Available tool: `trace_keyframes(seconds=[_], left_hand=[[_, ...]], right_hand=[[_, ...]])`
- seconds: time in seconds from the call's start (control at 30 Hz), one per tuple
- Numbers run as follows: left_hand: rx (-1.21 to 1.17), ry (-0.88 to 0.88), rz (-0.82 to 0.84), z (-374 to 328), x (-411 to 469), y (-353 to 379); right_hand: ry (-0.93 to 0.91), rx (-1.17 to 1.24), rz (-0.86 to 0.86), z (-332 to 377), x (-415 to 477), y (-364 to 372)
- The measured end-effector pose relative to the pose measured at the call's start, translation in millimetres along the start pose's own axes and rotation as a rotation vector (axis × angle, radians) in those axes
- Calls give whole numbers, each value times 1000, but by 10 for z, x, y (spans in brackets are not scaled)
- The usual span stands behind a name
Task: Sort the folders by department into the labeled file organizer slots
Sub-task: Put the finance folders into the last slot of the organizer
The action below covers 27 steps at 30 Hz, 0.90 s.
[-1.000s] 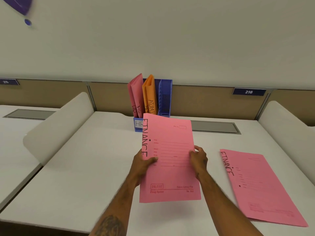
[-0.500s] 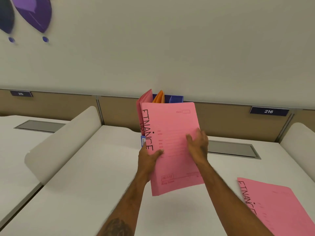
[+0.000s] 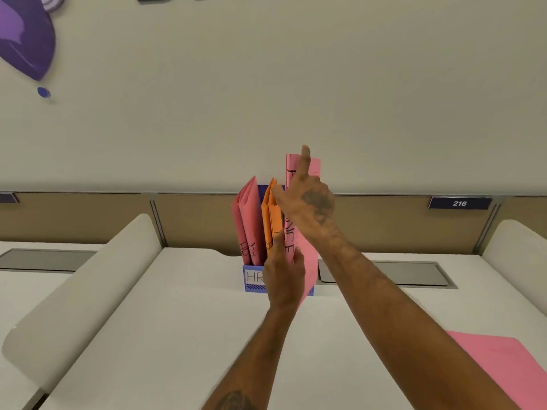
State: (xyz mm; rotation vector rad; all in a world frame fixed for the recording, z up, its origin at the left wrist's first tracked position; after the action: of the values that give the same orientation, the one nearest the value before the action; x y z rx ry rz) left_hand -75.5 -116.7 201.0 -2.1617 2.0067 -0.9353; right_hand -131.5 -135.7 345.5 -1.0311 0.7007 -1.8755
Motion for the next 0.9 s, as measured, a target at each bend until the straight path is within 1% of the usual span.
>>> trace_keyframes(seconds=[0.03, 0.17, 0.27, 0.3, 0.37, 0.4, 0.43, 0.47, 0.6, 0.67, 0.77, 0.9], left_hand=[[1, 30, 3, 35, 37, -8], [16, 144, 64, 167, 173, -50], [-49, 272, 171, 261, 269, -123], [-87, 303, 184, 297, 318, -161], [-130, 309, 131, 361, 495, -248], [-108, 293, 102, 377, 629, -280], [-60, 285, 98, 374, 782, -296], [12, 286, 133, 373, 945, -298], [506, 385, 463, 428, 1585, -213], [672, 405, 566, 490, 1806, -132], [735, 316, 639, 636, 1995, -25], [679, 262, 640, 875, 2068, 68]], right_hand=[[15, -25, -44, 79, 68, -15], [6, -90, -81, 134, 226, 40], [27, -67, -117, 92, 322, 71], [26, -56, -114, 83, 367, 84], [26, -31, -111, 43, 453, 123], [25, -23, -114, 26, 496, 143], [23, -20, -117, 13, 544, 163], [12, -18, -128, -1, 601, 185], [-12, -24, -156, -37, 828, 301], [-41, -25, -147, -69, 932, 357], [-110, -31, -163, -136, 1069, 431], [-201, -7, -210, -250, 1204, 557]])
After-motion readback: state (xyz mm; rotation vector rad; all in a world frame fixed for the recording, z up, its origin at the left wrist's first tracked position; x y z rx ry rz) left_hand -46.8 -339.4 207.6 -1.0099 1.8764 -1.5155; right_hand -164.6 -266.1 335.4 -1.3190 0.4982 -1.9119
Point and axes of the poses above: each hand's wrist, its own x-axis towards the middle knuckle, its own y-axis out of the palm, z = x × y, the point moved 1 cm from there along x, towards the middle knuckle, and after that the axes turned 14 degrees about z, right-handed, at the moved point
